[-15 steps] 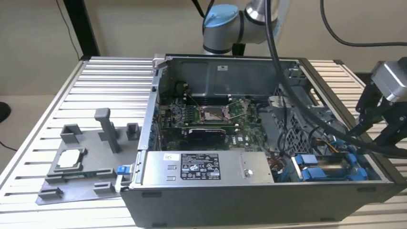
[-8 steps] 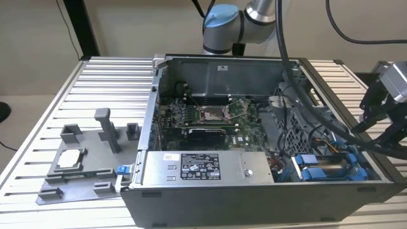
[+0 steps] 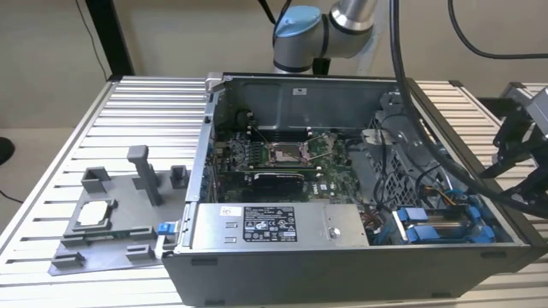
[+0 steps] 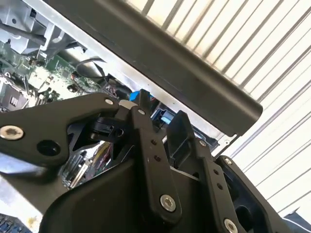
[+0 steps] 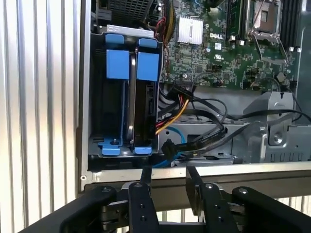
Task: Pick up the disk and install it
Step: 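Insert the second disk wire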
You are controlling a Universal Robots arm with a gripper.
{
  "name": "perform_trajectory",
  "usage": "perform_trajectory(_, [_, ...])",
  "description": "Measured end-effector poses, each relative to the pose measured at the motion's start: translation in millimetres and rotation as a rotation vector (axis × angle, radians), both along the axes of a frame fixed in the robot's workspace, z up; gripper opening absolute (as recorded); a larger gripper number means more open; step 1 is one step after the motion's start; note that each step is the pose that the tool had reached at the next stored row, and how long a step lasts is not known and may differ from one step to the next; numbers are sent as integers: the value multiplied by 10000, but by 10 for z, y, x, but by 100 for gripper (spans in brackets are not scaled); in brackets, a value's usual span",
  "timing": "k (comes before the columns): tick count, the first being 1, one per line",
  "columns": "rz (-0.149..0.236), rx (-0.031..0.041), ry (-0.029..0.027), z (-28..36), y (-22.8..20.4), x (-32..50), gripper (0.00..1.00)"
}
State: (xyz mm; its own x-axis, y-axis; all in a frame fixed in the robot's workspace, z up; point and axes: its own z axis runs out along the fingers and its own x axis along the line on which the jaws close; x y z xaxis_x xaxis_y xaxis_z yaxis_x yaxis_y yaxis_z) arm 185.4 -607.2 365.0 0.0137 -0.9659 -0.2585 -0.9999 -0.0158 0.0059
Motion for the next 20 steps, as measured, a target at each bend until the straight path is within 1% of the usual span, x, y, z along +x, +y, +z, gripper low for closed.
perform_trajectory(1, [36,175,-6,1,0,1,100])
perform_trajectory(2, [76,369,-9,0,0,2,100])
perform_trajectory(4, [141,721,-13,0,0,4,100])
perform_trajectory(5, [157,862,-16,0,-3,5,100])
perform_trajectory(6, [160,912,-15,-1,-15,8,100])
perform_trajectory(7, [167,914,-15,-1,-31,13,100])
perform_trajectory(8, [176,913,-1,-2,-48,19,100])
perform_trajectory(9, [186,901,51,-5,-62,22,100])
perform_trajectory(10, [214,884,118,-8,-70,26,100])
perform_trajectory(11, [269,870,169,-10,-72,26,100])
perform_trajectory(14, [516,848,256,-14,-76,27,100])
perform_trajectory(16, [645,840,292,-14,-81,28,100])
perform_trajectory(20, [928,836,321,-14,-89,29,100])
